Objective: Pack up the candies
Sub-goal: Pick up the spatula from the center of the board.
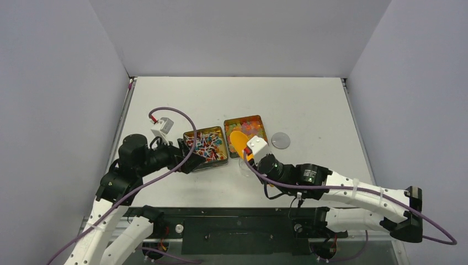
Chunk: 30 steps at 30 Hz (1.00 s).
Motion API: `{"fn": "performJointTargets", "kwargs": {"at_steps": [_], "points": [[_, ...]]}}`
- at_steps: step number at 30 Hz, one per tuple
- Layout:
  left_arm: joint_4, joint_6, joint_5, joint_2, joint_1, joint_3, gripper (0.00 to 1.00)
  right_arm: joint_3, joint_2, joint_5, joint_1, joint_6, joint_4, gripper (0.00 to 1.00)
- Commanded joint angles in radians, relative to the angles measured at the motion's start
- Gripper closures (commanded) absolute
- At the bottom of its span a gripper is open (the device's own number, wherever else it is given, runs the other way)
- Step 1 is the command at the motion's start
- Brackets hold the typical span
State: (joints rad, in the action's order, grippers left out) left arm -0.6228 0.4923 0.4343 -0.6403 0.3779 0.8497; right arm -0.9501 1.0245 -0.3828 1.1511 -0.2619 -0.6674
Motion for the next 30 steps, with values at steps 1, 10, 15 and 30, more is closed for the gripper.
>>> {"fn": "performJointTargets", "kwargs": {"at_steps": [1, 10, 15, 30], "points": [[-0.069, 0.031, 0.121, -0.008, 0.001, 0.097, 0.04, -0.047, 0.027, -0.164, 0.146, 0.045, -0.048, 1.00], [-0.114, 0.055, 0.208, 0.008, 0.001, 0.094, 0.02, -0.094, 0.121, -0.317, 0.395, 0.111, -0.065, 1.00], [-0.120, 0.051, 0.245, 0.011, 0.001, 0.069, 0.07, -0.138, 0.151, -0.302, 0.456, 0.158, -0.046, 1.00], [-0.128, 0.001, 0.259, -0.037, 0.001, 0.037, 0.26, -0.224, 0.214, -0.259, 0.499, 0.241, -0.059, 1.00]]}}
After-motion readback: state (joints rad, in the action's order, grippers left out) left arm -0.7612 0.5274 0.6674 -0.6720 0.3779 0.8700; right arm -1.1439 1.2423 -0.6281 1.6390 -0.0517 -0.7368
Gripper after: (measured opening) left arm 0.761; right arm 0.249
